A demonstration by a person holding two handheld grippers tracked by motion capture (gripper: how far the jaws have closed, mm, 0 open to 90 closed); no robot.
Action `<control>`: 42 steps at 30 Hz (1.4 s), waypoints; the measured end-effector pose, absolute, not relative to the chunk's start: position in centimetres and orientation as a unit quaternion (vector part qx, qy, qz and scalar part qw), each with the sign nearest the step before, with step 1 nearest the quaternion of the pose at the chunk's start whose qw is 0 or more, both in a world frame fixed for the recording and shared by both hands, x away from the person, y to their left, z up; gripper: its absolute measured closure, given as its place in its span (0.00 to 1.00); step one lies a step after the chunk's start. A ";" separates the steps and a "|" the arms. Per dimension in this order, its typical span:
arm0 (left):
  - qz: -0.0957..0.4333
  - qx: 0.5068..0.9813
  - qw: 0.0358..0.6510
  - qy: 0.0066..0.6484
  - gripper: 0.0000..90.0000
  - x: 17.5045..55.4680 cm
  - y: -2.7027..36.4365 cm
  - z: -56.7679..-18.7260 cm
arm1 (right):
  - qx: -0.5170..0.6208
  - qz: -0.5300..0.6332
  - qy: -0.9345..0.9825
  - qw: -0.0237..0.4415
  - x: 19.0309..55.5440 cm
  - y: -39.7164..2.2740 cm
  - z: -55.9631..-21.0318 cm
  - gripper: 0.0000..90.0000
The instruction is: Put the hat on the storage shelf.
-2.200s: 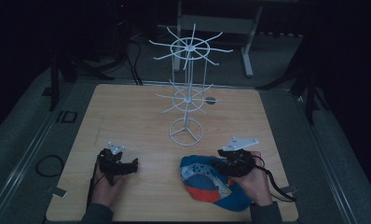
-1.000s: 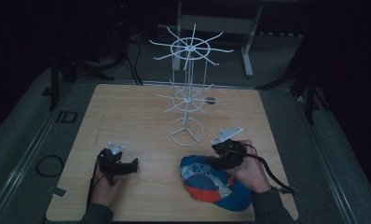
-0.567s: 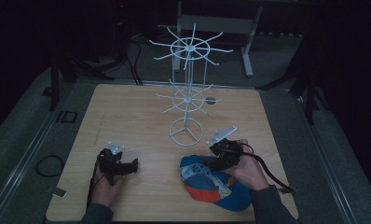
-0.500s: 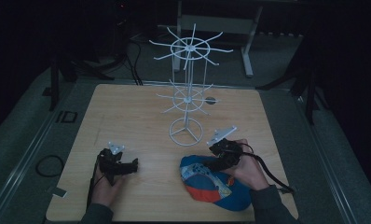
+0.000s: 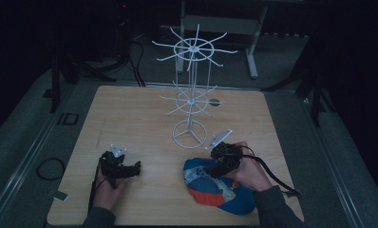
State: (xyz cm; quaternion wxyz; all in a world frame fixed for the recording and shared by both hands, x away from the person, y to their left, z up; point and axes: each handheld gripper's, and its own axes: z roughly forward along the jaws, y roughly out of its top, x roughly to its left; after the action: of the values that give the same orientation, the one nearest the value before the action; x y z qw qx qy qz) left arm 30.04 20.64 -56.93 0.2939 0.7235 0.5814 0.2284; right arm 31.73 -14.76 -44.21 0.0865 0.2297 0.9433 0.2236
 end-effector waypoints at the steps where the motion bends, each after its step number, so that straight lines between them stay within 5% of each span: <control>1: 0.228 0.723 0.294 0.581 0.04 30.0 20.6 -56.9 | 0.229 0.221 0.944 0.086 31.8 -14.6 -44.2 0.36; 30: 0.230 0.722 0.296 0.582 0.04 30.0 20.6 -57.0 | 0.206 0.129 0.969 0.044 34.2 -12.3 -48.1 0.31; 37: 0.230 0.722 0.296 0.582 0.04 30.0 20.6 -57.0 | 0.196 0.108 0.974 0.032 34.7 -12.0 -49.2 0.40; 42: 0.230 0.721 0.296 0.582 0.04 30.0 20.6 -57.0 | 0.184 0.102 0.977 0.030 34.6 -11.9 -49.5 0.63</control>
State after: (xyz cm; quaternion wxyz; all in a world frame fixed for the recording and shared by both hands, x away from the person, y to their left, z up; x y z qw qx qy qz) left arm 30.05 20.60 -56.96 0.2958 0.7215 0.5823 0.2299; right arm 34.59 -11.87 -49.51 0.0303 0.1841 0.9771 0.1021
